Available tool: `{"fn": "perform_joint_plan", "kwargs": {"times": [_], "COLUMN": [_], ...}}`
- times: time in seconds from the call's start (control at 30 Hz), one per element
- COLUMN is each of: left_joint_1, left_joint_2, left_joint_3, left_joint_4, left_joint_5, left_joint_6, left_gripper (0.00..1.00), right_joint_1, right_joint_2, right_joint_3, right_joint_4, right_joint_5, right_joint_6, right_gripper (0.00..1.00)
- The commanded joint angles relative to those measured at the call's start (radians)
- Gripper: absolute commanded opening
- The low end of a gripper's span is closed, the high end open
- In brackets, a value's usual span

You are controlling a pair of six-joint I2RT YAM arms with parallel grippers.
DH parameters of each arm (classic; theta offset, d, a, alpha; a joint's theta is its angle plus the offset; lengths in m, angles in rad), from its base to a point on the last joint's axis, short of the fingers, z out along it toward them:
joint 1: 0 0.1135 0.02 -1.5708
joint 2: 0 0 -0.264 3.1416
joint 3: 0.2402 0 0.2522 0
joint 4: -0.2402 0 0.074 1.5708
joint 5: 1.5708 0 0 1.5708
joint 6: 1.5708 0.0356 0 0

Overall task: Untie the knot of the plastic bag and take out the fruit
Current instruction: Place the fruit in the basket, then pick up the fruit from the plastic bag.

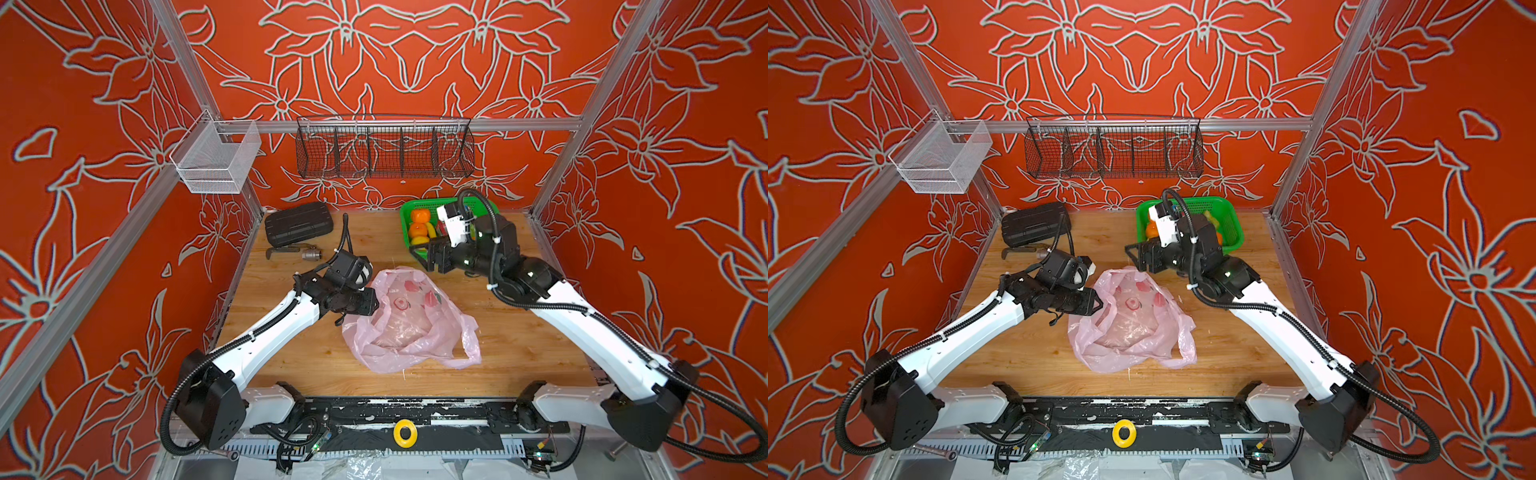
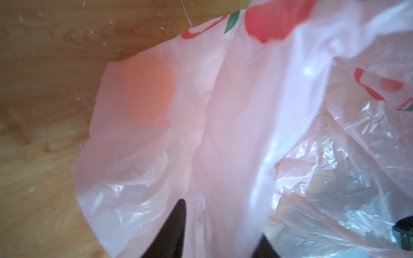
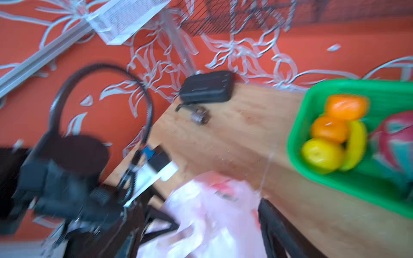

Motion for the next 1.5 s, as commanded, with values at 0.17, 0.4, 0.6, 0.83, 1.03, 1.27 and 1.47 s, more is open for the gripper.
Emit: {"fn": "perform_joint_plan", "kwargs": {"times": [0.17,0.4,0.6,0.83,1.03,1.27,1.47], "left_joint_1": [-0.004,-0.003,-0.003,-0.003,-0.003,-0.003,0.057], "left_joint_2": [-0.044,-0.052,-0.064,-0.084,-0.128,-0.175,-0.213], "left_joint_3": [0.074,0.106,0.117,0.117,0.071,0.064,0.025], "left_joint_4": [-0.058,-0.085,-0.092,-0.103,-0.052,-0.048,0.021], "left_joint_5": [-0.053,-0.096,-0.121,-0.144,-0.138,-0.238,-0.291], "left_joint_6": [0.0,-0.012,-0.021,-0.025,-0.022,-0.048,-0.097], "left_gripper": [0.05,0.03,0.03,0.03,0.22,0.42,0.51], "right_joint_1": [0.184,0.335,0.39,0.389,0.365,0.344,0.329], "right_joint_2": [-0.033,0.074,0.163,0.268,0.335,0.433,0.484], "right_joint_3": [-0.192,-0.246,-0.356,-0.417,-0.435,-0.412,-0.383], "right_joint_4": [0.091,0.121,0.246,0.336,0.483,0.62,0.668], "right_joint_5": [0.098,0.173,0.242,0.337,0.395,0.437,0.492], "right_joint_6": [0.159,0.165,0.194,0.252,0.354,0.438,0.435], "right_gripper": [0.81,0.78,0.74,0.74,0.77,0.8,0.79]}}
